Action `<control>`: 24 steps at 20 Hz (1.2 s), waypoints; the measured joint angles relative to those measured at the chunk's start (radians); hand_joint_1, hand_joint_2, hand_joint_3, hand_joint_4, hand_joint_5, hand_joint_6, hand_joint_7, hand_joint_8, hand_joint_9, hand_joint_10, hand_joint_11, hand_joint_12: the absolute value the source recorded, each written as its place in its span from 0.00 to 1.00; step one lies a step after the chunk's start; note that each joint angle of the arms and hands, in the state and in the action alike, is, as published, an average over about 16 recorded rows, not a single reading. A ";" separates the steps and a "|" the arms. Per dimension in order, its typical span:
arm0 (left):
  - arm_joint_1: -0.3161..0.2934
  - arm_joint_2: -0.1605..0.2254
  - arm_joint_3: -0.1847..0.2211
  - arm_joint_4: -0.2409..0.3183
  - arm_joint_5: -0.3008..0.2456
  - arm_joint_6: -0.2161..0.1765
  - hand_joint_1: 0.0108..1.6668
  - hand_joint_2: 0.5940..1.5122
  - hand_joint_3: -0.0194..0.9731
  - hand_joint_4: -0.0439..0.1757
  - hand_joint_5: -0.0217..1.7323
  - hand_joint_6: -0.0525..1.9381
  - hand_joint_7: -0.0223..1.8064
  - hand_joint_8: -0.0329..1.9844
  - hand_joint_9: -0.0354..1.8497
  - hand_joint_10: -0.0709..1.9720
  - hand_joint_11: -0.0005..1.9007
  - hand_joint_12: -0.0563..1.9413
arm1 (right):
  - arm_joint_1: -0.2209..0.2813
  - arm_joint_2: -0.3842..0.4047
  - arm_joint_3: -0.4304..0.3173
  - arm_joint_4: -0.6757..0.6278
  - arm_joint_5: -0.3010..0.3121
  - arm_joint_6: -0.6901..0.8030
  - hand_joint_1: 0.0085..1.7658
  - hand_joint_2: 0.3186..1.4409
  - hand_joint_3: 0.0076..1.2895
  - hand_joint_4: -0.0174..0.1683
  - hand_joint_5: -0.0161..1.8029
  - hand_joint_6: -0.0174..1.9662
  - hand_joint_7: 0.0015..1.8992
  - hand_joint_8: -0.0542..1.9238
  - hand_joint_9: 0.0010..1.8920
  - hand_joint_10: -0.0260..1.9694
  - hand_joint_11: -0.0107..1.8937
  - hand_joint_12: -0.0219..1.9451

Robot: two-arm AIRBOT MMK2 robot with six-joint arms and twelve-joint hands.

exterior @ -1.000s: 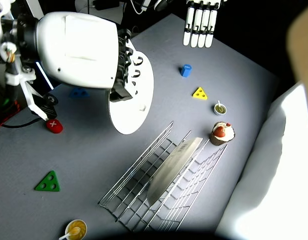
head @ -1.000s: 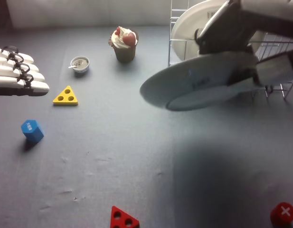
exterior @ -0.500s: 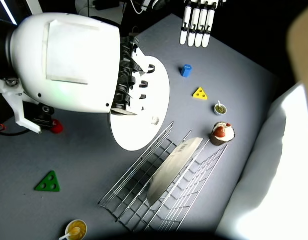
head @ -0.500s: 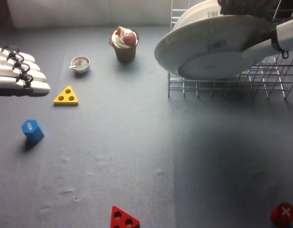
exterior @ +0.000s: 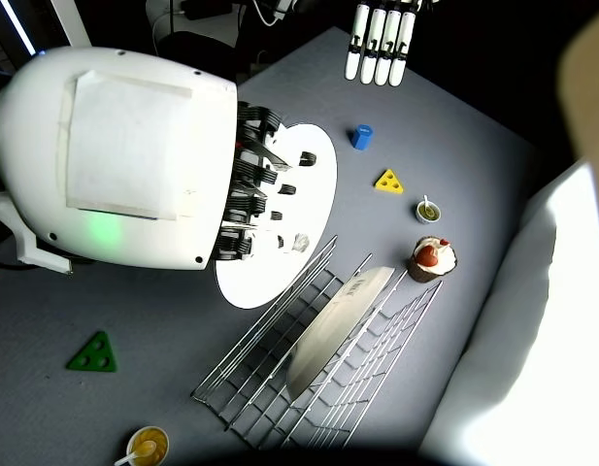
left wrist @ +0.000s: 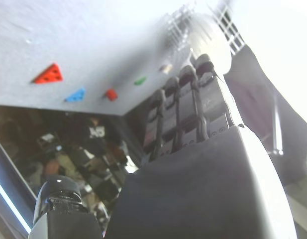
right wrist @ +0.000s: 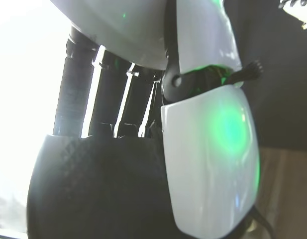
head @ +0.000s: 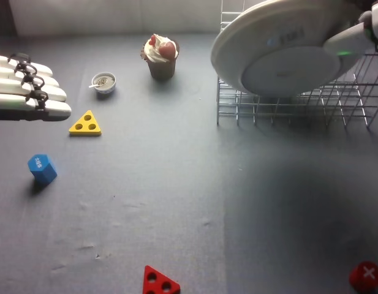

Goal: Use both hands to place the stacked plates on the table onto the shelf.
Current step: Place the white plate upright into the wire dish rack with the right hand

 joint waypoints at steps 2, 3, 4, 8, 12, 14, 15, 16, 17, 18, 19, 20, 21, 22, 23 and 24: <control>-0.001 -0.001 0.002 -0.003 -0.008 0.000 0.01 0.30 0.04 0.22 0.08 0.04 0.08 0.02 0.08 0.04 0.07 0.03 | 0.005 0.000 0.009 0.023 -0.012 0.000 0.84 0.53 0.00 0.05 0.55 0.35 0.64 0.23 0.68 0.25 0.55 0.66; -0.002 -0.002 0.004 -0.006 -0.011 0.000 0.01 0.30 0.04 0.22 0.08 0.04 0.08 0.02 0.08 0.04 0.07 0.03 | 0.006 0.000 0.013 0.033 -0.018 0.000 0.84 0.53 0.00 0.05 0.55 0.35 0.63 0.24 0.68 0.25 0.54 0.66; -0.003 -0.003 0.005 -0.009 -0.014 0.000 0.01 0.30 0.04 0.22 0.08 0.04 0.08 0.02 0.08 0.04 0.07 0.03 | 0.008 0.000 0.016 0.043 -0.023 0.000 0.84 0.53 0.00 0.05 0.55 0.34 0.63 0.25 0.68 0.26 0.54 0.67; -0.003 -0.005 0.007 -0.022 -0.024 0.000 0.01 0.30 0.04 0.21 0.08 0.04 0.08 0.02 0.08 0.04 0.07 0.03 | 0.010 -0.001 0.030 0.066 -0.040 0.001 0.84 0.54 0.00 0.05 0.54 0.34 0.60 0.29 0.66 0.29 0.53 0.69; -0.003 -0.005 0.002 -0.026 -0.030 0.000 0.02 0.30 0.04 0.21 0.07 0.04 0.08 0.02 0.09 0.04 0.07 0.03 | 0.010 0.000 0.041 0.064 -0.046 0.002 0.84 0.55 0.00 0.05 0.52 0.36 0.60 0.30 0.64 0.32 0.53 0.68; -0.003 -0.004 -0.003 -0.028 -0.030 0.000 0.02 0.30 0.04 0.21 0.07 0.04 0.09 0.02 0.09 0.04 0.07 0.03 | 0.010 0.000 0.045 0.060 -0.046 0.003 0.84 0.55 0.00 0.05 0.52 0.37 0.60 0.30 0.64 0.32 0.52 0.68; -0.002 -0.004 -0.006 -0.029 -0.030 0.000 0.02 0.30 0.04 0.21 0.07 0.04 0.09 0.02 0.09 0.04 0.07 0.03 | 0.010 0.000 0.047 0.058 -0.047 0.004 0.84 0.55 0.00 0.05 0.51 0.37 0.60 0.30 0.64 0.32 0.52 0.68; -0.002 -0.004 -0.008 -0.031 -0.030 0.000 0.02 0.30 0.04 0.21 0.07 0.04 0.09 0.02 0.09 0.04 0.07 0.03 | 0.010 0.000 0.050 0.057 -0.047 0.005 0.84 0.55 0.00 0.05 0.51 0.38 0.60 0.30 0.64 0.33 0.52 0.68; -0.002 -0.004 -0.010 -0.033 -0.030 0.000 0.02 0.30 0.04 0.21 0.07 0.04 0.08 0.02 0.09 0.04 0.07 0.03 | 0.010 0.000 0.052 0.057 -0.047 0.005 0.84 0.55 0.00 0.05 0.51 0.38 0.60 0.30 0.63 0.33 0.52 0.68; -0.002 -0.004 -0.012 -0.035 -0.030 0.000 0.02 0.30 0.04 0.21 0.07 0.04 0.08 0.02 0.09 0.04 0.07 0.03 | 0.010 0.000 0.055 0.057 -0.047 0.006 0.84 0.56 0.00 0.05 0.51 0.38 0.60 0.30 0.63 0.34 0.51 0.68; -0.002 -0.004 -0.014 -0.036 -0.030 0.000 0.02 0.31 0.04 0.22 0.07 0.04 0.08 0.02 0.09 0.04 0.07 0.03 | 0.011 0.000 0.057 0.057 -0.048 0.007 0.84 0.56 0.00 0.05 0.51 0.38 0.60 0.30 0.63 0.33 0.51 0.69; -0.002 -0.004 -0.016 -0.037 -0.030 0.000 0.02 0.31 0.04 0.22 0.07 0.04 0.08 0.02 0.09 0.04 0.07 0.03 | 0.012 0.000 0.060 0.057 -0.049 0.008 0.84 0.56 0.00 0.05 0.50 0.38 0.60 0.30 0.63 0.33 0.51 0.69; -0.002 -0.005 -0.018 -0.036 -0.031 0.000 0.02 0.31 0.04 0.22 0.07 0.04 0.08 0.02 0.08 0.04 0.07 0.03 | 0.013 0.000 0.062 0.058 -0.050 0.009 0.84 0.56 0.00 0.05 0.50 0.38 0.60 0.30 0.63 0.33 0.51 0.69; -0.001 -0.007 -0.020 -0.035 -0.031 0.000 0.02 0.31 0.04 0.22 0.07 0.04 0.08 0.02 0.08 0.04 0.07 0.03 | 0.014 0.000 0.064 0.059 -0.051 0.010 0.84 0.56 0.00 0.05 0.50 0.38 0.60 0.30 0.63 0.33 0.51 0.69; -0.001 -0.008 -0.021 -0.035 -0.031 0.000 0.02 0.31 0.04 0.21 0.07 0.04 0.08 0.02 0.08 0.04 0.07 0.03 | 0.015 0.000 0.066 0.061 -0.053 0.010 0.84 0.56 0.00 0.05 0.50 0.38 0.60 0.31 0.63 0.34 0.51 0.69; -0.001 -0.011 -0.022 -0.034 -0.032 0.000 0.02 0.32 0.04 0.21 0.07 0.04 0.08 0.02 0.08 0.04 0.07 0.03 | 0.017 0.000 0.068 0.063 -0.054 0.011 0.84 0.56 0.00 0.05 0.50 0.38 0.60 0.31 0.63 0.34 0.51 0.69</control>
